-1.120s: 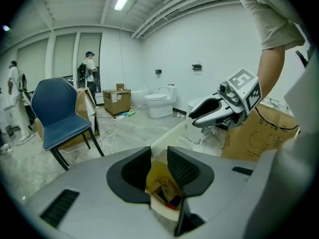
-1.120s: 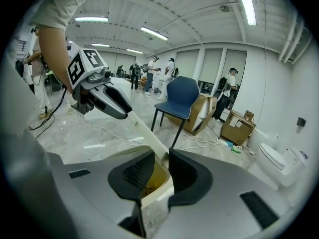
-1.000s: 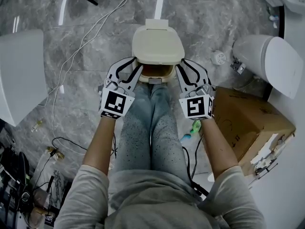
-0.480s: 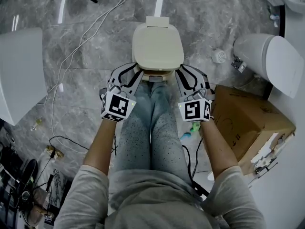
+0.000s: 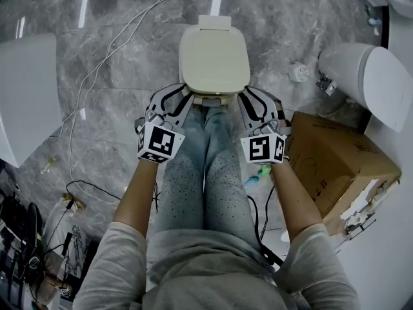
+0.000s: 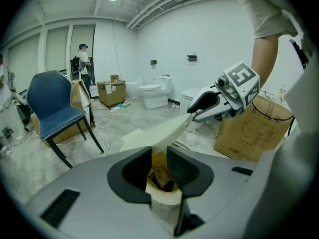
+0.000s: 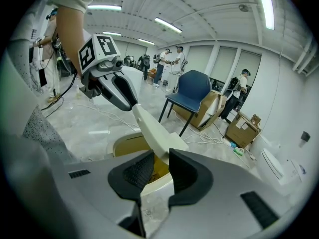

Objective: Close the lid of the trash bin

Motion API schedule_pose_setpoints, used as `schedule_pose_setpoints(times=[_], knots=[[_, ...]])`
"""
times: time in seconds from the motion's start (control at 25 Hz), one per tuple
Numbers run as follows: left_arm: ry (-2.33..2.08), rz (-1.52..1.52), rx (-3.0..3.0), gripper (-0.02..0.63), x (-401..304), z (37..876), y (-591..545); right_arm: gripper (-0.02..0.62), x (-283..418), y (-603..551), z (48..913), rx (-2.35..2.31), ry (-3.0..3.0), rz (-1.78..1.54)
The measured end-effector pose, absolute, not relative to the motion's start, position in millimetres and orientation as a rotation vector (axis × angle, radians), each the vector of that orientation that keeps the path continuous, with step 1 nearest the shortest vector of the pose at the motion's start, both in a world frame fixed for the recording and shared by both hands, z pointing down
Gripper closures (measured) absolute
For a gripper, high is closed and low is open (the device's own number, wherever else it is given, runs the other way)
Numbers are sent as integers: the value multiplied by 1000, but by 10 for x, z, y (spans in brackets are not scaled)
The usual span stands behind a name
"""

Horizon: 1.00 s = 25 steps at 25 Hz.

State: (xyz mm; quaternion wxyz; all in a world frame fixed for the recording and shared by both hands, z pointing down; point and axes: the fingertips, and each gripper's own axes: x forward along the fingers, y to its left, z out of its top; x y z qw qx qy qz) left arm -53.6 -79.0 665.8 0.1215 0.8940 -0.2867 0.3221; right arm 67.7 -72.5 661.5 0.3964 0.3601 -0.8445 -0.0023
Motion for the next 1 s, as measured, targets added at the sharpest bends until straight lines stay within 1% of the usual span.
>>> schedule_pose_setpoints(times=[1.0], knots=[[-758,1040,2540,505,-560,7118,-530,488,670,-470,7027,805,-2088,-12]])
